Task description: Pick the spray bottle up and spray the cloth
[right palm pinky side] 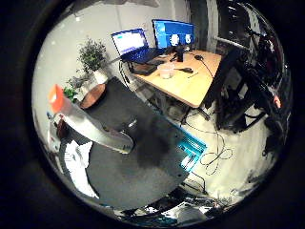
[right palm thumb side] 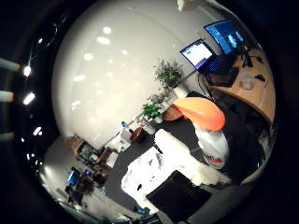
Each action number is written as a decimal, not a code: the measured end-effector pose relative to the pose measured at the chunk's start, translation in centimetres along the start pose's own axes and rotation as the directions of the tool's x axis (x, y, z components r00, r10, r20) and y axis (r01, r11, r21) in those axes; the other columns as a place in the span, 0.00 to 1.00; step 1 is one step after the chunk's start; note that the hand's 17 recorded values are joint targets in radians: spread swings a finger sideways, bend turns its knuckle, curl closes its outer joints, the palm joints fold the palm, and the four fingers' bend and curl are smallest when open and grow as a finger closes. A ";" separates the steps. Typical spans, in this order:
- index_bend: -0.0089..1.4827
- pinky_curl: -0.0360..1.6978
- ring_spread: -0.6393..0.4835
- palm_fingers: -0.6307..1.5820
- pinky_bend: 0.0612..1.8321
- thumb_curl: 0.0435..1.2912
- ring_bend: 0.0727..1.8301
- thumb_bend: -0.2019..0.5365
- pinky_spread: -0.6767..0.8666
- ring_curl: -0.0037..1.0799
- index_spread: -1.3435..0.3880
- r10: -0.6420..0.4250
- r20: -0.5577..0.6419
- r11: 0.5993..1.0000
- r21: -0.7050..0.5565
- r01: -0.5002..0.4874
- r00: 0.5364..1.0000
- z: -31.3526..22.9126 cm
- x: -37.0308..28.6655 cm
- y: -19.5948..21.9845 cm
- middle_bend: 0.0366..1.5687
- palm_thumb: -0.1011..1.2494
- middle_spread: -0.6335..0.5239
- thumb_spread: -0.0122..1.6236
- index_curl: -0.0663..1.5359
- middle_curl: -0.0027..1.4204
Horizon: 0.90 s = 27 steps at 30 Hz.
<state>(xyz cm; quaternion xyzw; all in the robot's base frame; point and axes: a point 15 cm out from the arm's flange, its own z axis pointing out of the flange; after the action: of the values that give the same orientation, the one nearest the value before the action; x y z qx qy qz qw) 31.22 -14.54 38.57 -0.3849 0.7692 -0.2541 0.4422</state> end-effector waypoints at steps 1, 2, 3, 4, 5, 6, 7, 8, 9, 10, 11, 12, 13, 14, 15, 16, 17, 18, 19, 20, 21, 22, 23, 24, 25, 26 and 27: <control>0.13 0.13 0.87 0.39 0.48 0.33 0.14 0.24 0.87 0.22 0.63 0.008 0.008 1.000 -0.002 -0.008 1.000 0.2 0.2 0.3 0.10 0.49 0.71 0.63 0.24 0.19; 0.13 0.13 0.87 0.39 0.48 0.33 0.14 0.23 0.87 0.23 0.63 0.013 0.016 1.000 -0.002 -0.012 1.000 0.4 0.3 0.6 0.10 0.48 0.71 0.64 0.24 0.19; 0.13 0.13 0.88 0.39 0.49 0.33 0.15 0.24 0.87 0.23 0.63 0.022 0.025 1.000 -0.002 -0.021 0.999 0.5 0.3 0.7 0.10 0.48 0.72 0.64 0.24 0.19; 0.12 0.13 0.88 0.39 0.49 0.33 0.15 0.24 0.87 0.23 0.63 0.032 0.037 0.999 -0.001 -0.032 0.999 0.8 0.3 0.9 0.10 0.48 0.72 0.64 0.24 0.19; 0.12 0.13 0.88 0.39 0.49 0.32 0.15 0.24 0.87 0.23 0.64 0.042 0.052 0.999 -0.001 -0.042 0.998 1.0 0.3 1.2 0.10 0.48 0.72 0.64 0.24 0.19; 0.12 0.13 0.88 0.39 0.50 0.32 0.15 0.24 0.87 0.23 0.64 0.051 0.064 0.999 -0.002 -0.051 0.997 1.3 0.4 1.6 0.10 0.47 0.72 0.64 0.24 0.19; 0.12 0.12 0.88 0.39 0.50 0.32 0.16 0.24 0.87 0.23 0.65 0.062 0.076 0.998 -0.005 -0.061 0.995 1.7 0.6 2.0 0.10 0.47 0.72 0.64 0.24 0.20; 0.12 0.12 0.88 0.39 0.50 0.32 0.16 0.24 0.87 0.23 0.65 0.069 0.084 0.998 -0.004 -0.069 0.994 1.9 0.8 2.2 0.10 0.46 0.72 0.65 0.24 0.20; 0.12 0.12 0.89 0.39 0.51 0.32 0.16 0.23 0.87 0.23 0.65 0.075 0.092 0.997 -0.005 -0.075 0.993 2.2 0.9 2.4 0.10 0.46 0.72 0.65 0.24 0.20; 0.12 0.13 0.89 0.38 0.51 0.32 0.16 0.23 0.87 0.23 0.66 0.081 0.101 0.997 -0.003 -0.081 0.992 2.4 1.0 2.5 0.10 0.45 0.73 0.65 0.24 0.20; 0.12 0.13 0.89 0.38 0.51 0.31 0.17 0.24 0.87 0.23 0.67 0.086 0.109 0.996 -0.003 -0.087 0.990 2.8 1.2 2.6 0.10 0.45 0.73 0.65 0.24 0.20; 0.12 0.12 0.89 0.38 0.51 0.31 0.17 0.24 0.87 0.23 0.67 0.095 0.114 0.995 -0.008 -0.095 0.989 3.1 1.4 2.9 0.10 0.45 0.73 0.65 0.24 0.20; 0.12 0.13 0.89 0.38 0.52 0.31 0.17 0.24 0.87 0.23 0.67 0.107 0.117 0.994 -0.012 -0.106 0.987 3.4 1.7 3.0 0.10 0.44 0.73 0.66 0.24 0.20; 0.12 0.13 0.89 0.38 0.52 0.31 0.17 0.24 0.87 0.23 0.68 0.116 0.119 0.993 -0.016 -0.114 0.986 3.7 1.9 3.2 0.10 0.44 0.74 0.66 0.24 0.20; 0.12 0.13 0.89 0.38 0.52 0.31 0.18 0.24 0.87 0.23 0.68 0.123 0.119 0.992 -0.020 -0.122 0.985 3.9 2.0 3.3 0.10 0.44 0.74 0.66 0.24 0.20; 0.12 0.13 0.89 0.37 0.53 0.31 0.18 0.24 0.87 0.23 0.68 0.134 0.118 0.991 -0.022 -0.133 0.984 4.1 2.3 3.4 0.10 0.43 0.74 0.66 0.24 0.20; 0.12 0.13 0.89 0.37 0.53 0.31 0.18 0.24 0.87 0.23 0.69 0.147 0.115 0.989 -0.022 -0.145 0.982 4.2 2.7 3.4 0.10 0.43 0.74 0.66 0.24 0.21; 0.12 0.13 0.89 0.37 0.53 0.30 0.18 0.24 0.86 0.22 0.69 0.155 0.115 0.988 -0.025 -0.154 0.981 4.3 2.9 3.5 0.10 0.43 0.74 0.66 0.24 0.21; 0.12 0.13 0.90 0.37 0.53 0.30 0.18 0.24 0.86 0.22 0.69 0.160 0.118 0.987 -0.025 -0.158 0.980 4.5 3.0 3.5 0.10 0.43 0.74 0.66 0.24 0.21; 0.12 0.13 0.90 0.37 0.53 0.30 0.18 0.24 0.86 0.22 0.69 0.165 0.122 0.986 -0.026 -0.163 0.979 4.6 3.2 3.6 0.10 0.43 0.74 0.66 0.24 0.21; 0.12 0.12 0.90 0.37 0.53 0.30 0.18 0.24 0.86 0.22 0.69 0.174 0.127 0.985 -0.026 -0.172 0.976 4.7 3.3 3.5 0.10 0.43 0.74 0.66 0.24 0.21; 0.12 0.12 0.90 0.37 0.53 0.30 0.19 0.24 0.86 0.22 0.69 0.188 0.132 0.982 -0.027 -0.186 0.973 4.9 3.6 3.5 0.10 0.43 0.74 0.66 0.24 0.21; 0.12 0.12 0.90 0.37 0.54 0.30 0.19 0.24 0.86 0.22 0.69 0.202 0.136 0.979 -0.029 -0.200 0.970 5.1 4.0 3.5 0.10 0.43 0.74 0.66 0.24 0.21; 0.12 0.12 0.90 0.37 0.54 0.30 0.19 0.24 0.86 0.22 0.69 0.211 0.141 0.977 -0.035 -0.208 0.967 5.2 4.2 3.5 0.10 0.43 0.74 0.66 0.24 0.21; 0.12 0.12 0.90 0.37 0.54 0.30 0.19 0.24 0.86 0.22 0.69 0.223 0.150 0.975 -0.044 -0.218 0.963 5.4 4.3 3.5 0.10 0.43 0.74 0.66 0.24 0.21; 0.13 0.12 0.90 0.37 0.54 0.30 0.19 0.24 0.86 0.22 0.69 0.236 0.158 0.972 -0.056 -0.230 0.959 5.6 4.5 3.4 0.10 0.43 0.74 0.66 0.24 0.21; 0.13 0.12 0.89 0.37 0.54 0.30 0.18 0.24 0.86 0.22 0.69 0.252 0.170 0.967 -0.071 -0.243 0.953 5.9 4.6 3.5 0.10 0.44 0.74 0.66 0.24 0.21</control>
<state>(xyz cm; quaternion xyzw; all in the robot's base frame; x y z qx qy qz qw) 33.64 -16.54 30.95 -0.3175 0.7748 -0.1424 0.5279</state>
